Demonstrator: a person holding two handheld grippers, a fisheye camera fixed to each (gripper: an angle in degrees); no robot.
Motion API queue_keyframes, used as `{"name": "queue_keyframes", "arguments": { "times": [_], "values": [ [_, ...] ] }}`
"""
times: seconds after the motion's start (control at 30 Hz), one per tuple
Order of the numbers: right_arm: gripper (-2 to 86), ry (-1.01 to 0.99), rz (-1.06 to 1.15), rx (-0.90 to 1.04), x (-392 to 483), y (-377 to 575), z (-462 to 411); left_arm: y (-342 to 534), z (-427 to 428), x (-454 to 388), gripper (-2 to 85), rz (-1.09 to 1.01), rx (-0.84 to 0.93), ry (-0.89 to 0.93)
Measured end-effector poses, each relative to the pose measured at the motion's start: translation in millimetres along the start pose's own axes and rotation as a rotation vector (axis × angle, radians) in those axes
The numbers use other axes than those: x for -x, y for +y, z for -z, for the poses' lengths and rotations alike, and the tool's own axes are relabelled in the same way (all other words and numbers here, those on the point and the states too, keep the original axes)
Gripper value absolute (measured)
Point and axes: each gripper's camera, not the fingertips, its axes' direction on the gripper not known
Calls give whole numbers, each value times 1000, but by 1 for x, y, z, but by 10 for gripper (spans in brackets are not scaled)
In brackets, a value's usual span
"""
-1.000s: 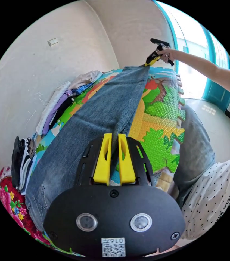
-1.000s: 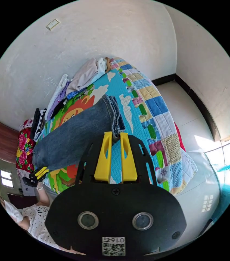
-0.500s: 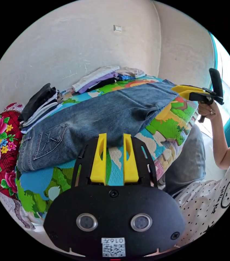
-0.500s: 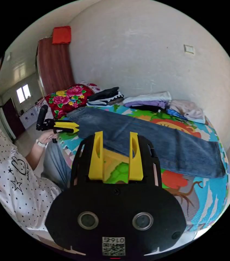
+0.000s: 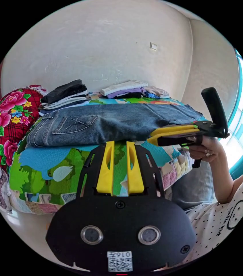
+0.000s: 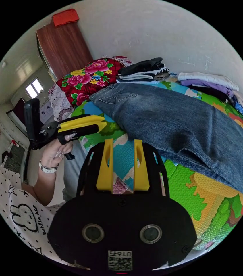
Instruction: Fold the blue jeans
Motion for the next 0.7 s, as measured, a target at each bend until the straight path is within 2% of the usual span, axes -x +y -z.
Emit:
{"name": "queue_keyframes", "arguments": {
  "times": [0.13,0.37,0.43,0.6,0.7],
  "values": [
    [30,-11,-45,-40,8,-38,11,10,-9,-8,72,-79,-2,39],
    [14,-262,-196,-62,7,-80,14,-9,-52,-35,71,-112,37,-25],
    [18,-227,-163,-65,22,-84,19,-11,-59,-31,61,-82,37,-49],
    [54,-80,-3,-6,71,-79,28,-1,-66,-5,52,-43,41,89],
    [71,19,77,-37,104,-77,27,8,-68,2,52,-35,42,140]
  ]
}}
